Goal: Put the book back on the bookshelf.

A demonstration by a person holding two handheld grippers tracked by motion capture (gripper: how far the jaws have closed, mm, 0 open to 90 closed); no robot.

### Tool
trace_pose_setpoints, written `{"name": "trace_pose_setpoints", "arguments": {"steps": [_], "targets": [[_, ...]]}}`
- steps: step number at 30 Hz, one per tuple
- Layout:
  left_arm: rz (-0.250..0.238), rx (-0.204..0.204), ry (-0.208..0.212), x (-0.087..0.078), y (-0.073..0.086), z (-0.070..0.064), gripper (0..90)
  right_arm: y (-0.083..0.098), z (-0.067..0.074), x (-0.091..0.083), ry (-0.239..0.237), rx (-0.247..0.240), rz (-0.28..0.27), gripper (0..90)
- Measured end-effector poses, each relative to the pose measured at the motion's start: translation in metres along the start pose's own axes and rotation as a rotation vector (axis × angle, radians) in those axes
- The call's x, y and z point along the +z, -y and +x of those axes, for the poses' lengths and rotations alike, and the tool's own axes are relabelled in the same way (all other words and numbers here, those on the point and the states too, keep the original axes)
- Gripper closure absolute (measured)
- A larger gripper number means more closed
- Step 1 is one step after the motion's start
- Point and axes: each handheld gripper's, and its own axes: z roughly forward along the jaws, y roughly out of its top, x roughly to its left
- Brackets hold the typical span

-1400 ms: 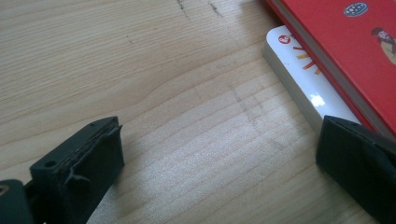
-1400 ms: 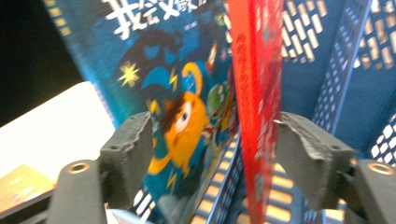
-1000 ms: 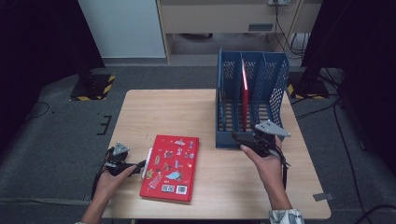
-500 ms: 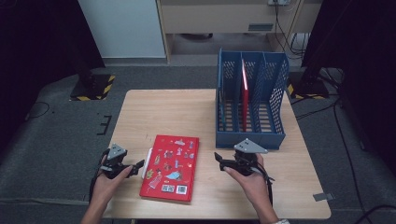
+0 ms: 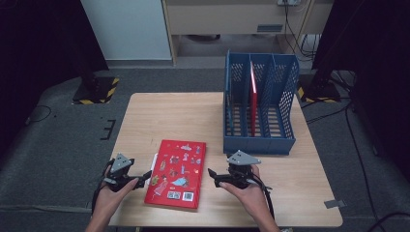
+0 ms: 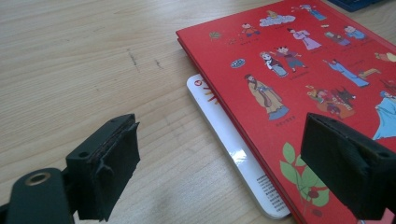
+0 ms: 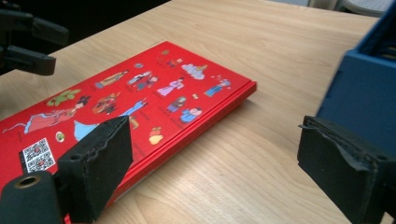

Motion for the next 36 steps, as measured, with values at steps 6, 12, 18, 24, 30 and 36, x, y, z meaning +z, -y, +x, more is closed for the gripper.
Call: {"name": "trace_pose_setpoints", "arguments": {"steps": [6, 12, 18, 24, 30, 36], "targets": [[0.007, 0.028, 0.029, 0.004, -0.002, -0.009, 10.4, 0.002, 0.009, 0.009, -0.024, -0.016, 0.021, 9.7], [0.034, 0.063, 0.078, 0.012, -0.003, -0.019, 11.5, 0.006, 0.020, 0.018, -0.059, -0.035, 0.047, 9.5], [0.051, 0.069, 0.117, 0.018, -0.002, -0.024, 12.3, 0.010, 0.032, 0.030, -0.089, -0.051, 0.079, 9.5], [0.083, 0.084, 0.140, 0.023, 0.000, -0.028, 12.3, 0.015, 0.040, 0.041, -0.122, -0.048, 0.113, 9.0], [0.090, 0.090, 0.151, 0.023, 0.000, -0.029, 11.8, 0.019, 0.045, 0.047, -0.145, -0.052, 0.138, 8.3], [0.091, 0.095, 0.140, 0.016, 0.004, -0.027, 10.9, 0.024, 0.048, 0.048, -0.163, -0.053, 0.159, 7.9]]}}
